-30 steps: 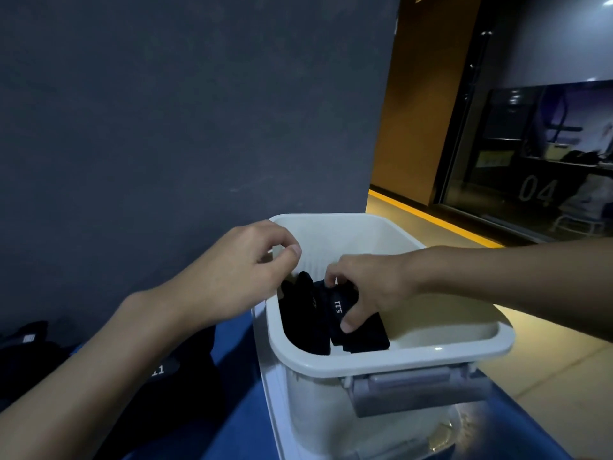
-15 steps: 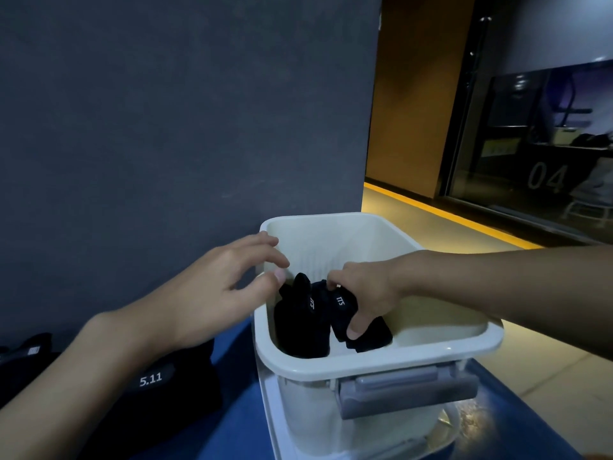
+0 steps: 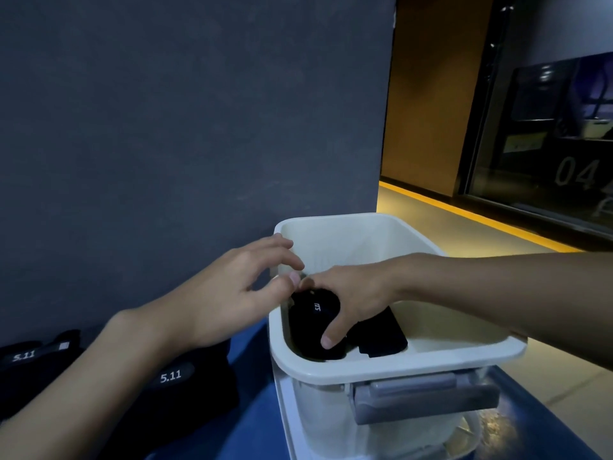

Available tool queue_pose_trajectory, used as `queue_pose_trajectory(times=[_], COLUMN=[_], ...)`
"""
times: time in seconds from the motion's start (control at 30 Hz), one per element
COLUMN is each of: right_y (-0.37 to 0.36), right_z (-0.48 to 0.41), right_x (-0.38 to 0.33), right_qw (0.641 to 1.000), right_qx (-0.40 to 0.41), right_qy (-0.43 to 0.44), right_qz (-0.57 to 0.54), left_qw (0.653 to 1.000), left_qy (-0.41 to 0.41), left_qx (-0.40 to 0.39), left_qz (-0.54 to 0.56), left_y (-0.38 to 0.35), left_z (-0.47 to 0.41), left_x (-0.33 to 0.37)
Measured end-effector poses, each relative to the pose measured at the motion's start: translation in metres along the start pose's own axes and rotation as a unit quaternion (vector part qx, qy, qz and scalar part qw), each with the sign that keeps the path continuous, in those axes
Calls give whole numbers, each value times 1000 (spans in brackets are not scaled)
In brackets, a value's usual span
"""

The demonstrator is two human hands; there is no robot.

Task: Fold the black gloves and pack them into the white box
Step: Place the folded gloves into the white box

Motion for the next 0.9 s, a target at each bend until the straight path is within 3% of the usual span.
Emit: queue_pose_trajectory(times=[0.5,0.77,0.9], right_y=[26,48,42], right_z=[30,66,81], right_x=[-11,-73,-127], right_qw=[995,964,949], right_qx=[83,223,230], right_qy=[8,70,144], right_qz=[-56,-123,-160], left_qw=[998,990,975], left_qy=[7,98,168], left_qx=[52,98,141], left_qz=[22,-23,-27], left_y=[14,65,83], left_z=[11,81,144], left_x=[11,15,12])
Point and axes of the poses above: each hand's wrist, its own z-axis away from the middle knuckle, its own y-axis out of the back of the hand, x = y × z, the point moved 1 cm from there along -z, towards the middle knuckle, and after that the axes turned 6 degrees about x, right-handed, at the moved point
